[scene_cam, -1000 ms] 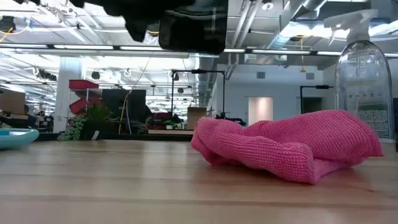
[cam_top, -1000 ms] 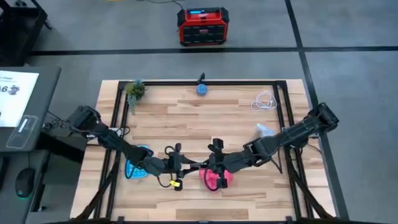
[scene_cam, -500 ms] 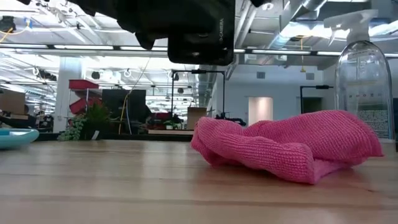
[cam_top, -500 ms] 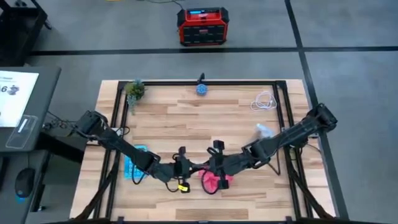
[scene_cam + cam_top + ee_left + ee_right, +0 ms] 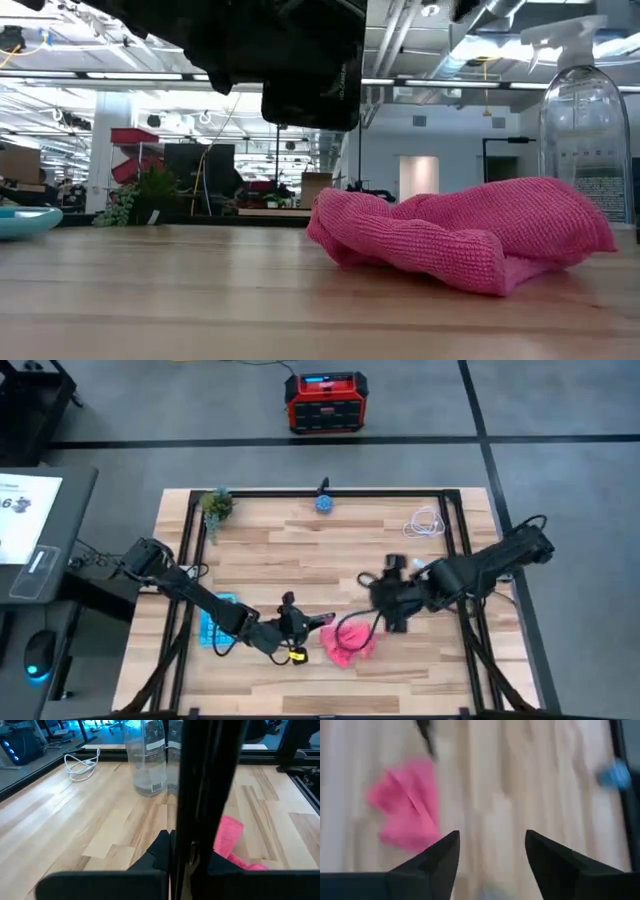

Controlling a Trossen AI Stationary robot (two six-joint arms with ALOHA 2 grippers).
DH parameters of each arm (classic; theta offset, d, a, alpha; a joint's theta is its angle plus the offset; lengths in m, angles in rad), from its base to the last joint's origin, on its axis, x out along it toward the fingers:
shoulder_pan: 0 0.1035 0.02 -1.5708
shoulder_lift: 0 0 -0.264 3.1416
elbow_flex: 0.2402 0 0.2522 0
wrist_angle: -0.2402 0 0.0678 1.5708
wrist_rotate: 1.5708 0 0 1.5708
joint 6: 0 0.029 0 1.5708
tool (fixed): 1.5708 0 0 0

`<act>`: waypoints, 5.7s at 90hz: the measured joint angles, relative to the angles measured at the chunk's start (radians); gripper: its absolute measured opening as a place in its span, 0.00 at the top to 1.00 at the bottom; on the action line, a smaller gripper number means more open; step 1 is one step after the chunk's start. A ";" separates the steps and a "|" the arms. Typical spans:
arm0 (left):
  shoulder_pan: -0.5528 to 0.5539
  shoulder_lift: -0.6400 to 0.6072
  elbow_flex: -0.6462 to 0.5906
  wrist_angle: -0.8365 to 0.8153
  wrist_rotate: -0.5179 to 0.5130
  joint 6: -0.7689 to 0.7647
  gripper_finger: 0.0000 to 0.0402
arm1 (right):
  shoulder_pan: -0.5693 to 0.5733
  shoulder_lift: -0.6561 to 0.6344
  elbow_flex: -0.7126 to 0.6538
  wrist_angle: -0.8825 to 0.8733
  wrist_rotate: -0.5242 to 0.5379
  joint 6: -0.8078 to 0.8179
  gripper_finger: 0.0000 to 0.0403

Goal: Apply microfiber cloth
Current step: Spray the back of the black cellphone using transparent spray bottle

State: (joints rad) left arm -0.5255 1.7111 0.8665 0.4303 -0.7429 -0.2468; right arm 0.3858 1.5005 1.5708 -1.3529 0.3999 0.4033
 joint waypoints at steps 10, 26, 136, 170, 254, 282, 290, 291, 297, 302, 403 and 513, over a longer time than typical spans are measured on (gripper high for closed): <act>0.000 0.000 0.000 -0.008 0.000 -0.001 0.99 | -0.056 -0.047 0.026 -0.181 0.000 0.108 0.39; 0.000 0.000 0.000 -0.010 -0.001 -0.001 0.99 | -0.147 -0.134 0.015 -0.221 -0.075 0.189 0.37; -0.002 0.000 -0.001 -0.022 0.004 -0.002 0.98 | 0.050 -0.159 -0.092 -0.197 -0.366 0.632 0.75; -0.002 0.000 -0.001 -0.022 -0.001 0.011 0.98 | 0.170 0.220 0.235 -0.192 -0.443 0.549 0.75; -0.139 -0.174 -0.001 -0.802 -0.365 -0.496 0.99 | 0.065 0.385 0.465 0.039 0.019 0.194 0.76; -0.184 -0.176 -0.001 -0.828 -0.443 -0.541 0.99 | 0.219 0.383 0.460 0.050 0.073 0.312 0.77; -0.188 -0.176 -0.001 -0.831 -0.449 -0.543 0.99 | 0.277 0.383 0.460 0.051 0.073 0.355 0.77; -0.188 -0.176 -0.001 -0.832 -0.450 -0.543 0.99 | 0.285 0.383 0.460 0.052 0.073 0.362 0.77; -0.188 -0.176 -0.001 -0.832 -0.459 -0.546 0.99 | 0.326 0.384 0.460 0.070 0.085 0.412 0.77; -0.188 -0.176 -0.001 -0.832 -0.463 -0.555 0.99 | 0.358 0.385 0.447 0.109 0.120 0.441 0.77; -0.177 -0.176 -0.001 -0.762 -0.471 -0.498 0.98 | 0.345 0.170 -0.337 1.057 0.427 0.386 0.78; -0.160 -0.176 -0.003 -0.752 -0.440 -0.501 0.97 | -0.335 0.017 -0.339 0.429 -0.328 -0.107 0.38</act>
State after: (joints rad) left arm -0.6853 1.5352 0.8639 -0.3222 -1.1831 -0.7483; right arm 0.0509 1.5175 1.2320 -0.9241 0.0717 0.2967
